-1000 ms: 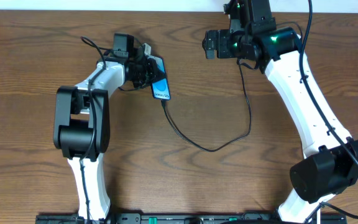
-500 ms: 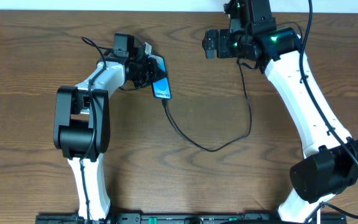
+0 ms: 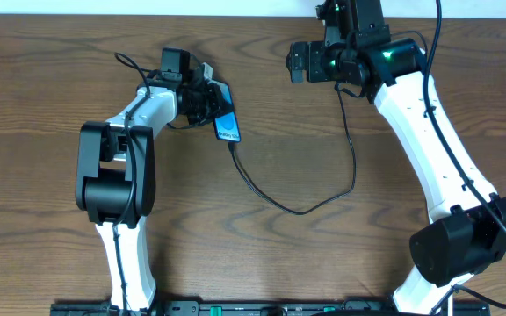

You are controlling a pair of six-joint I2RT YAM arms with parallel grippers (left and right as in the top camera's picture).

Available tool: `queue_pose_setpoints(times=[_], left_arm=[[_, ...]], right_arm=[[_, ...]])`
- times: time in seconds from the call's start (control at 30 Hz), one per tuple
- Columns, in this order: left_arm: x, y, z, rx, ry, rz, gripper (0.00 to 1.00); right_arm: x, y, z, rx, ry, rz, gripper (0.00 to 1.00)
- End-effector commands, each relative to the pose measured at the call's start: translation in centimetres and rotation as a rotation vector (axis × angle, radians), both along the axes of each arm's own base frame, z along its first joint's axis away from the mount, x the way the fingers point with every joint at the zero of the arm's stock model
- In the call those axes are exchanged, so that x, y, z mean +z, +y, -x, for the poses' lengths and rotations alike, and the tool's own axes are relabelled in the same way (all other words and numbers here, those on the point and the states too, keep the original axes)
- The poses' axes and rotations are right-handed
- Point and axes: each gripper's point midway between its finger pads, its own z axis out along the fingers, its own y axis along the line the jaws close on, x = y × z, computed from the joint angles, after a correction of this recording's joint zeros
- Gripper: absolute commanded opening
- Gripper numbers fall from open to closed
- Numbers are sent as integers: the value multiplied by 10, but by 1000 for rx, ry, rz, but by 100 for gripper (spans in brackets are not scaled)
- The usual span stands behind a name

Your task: Plug charger to phone and switch on socket

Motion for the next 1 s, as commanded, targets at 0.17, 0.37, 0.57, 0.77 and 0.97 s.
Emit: queue_pose_setpoints(times=[0.17, 0.37, 0.57, 0.77, 0.97], left_arm=[[10, 2, -5, -1, -30, -5, 7], [7, 5, -5, 7, -27, -23, 7], [7, 5, -5, 7, -27, -23, 7], [7, 6, -6, 11, -28, -29, 7], [7, 6, -6, 10, -28, -29, 7]], right_arm=[[13, -5, -3, -11, -34, 1, 99], [13, -5, -3, -10, -34, 1, 99], [13, -5, -3, -10, -34, 1, 99], [13, -5, -3, -10, -34, 1, 99], [13, -5, -3, -10, -34, 1, 99]])
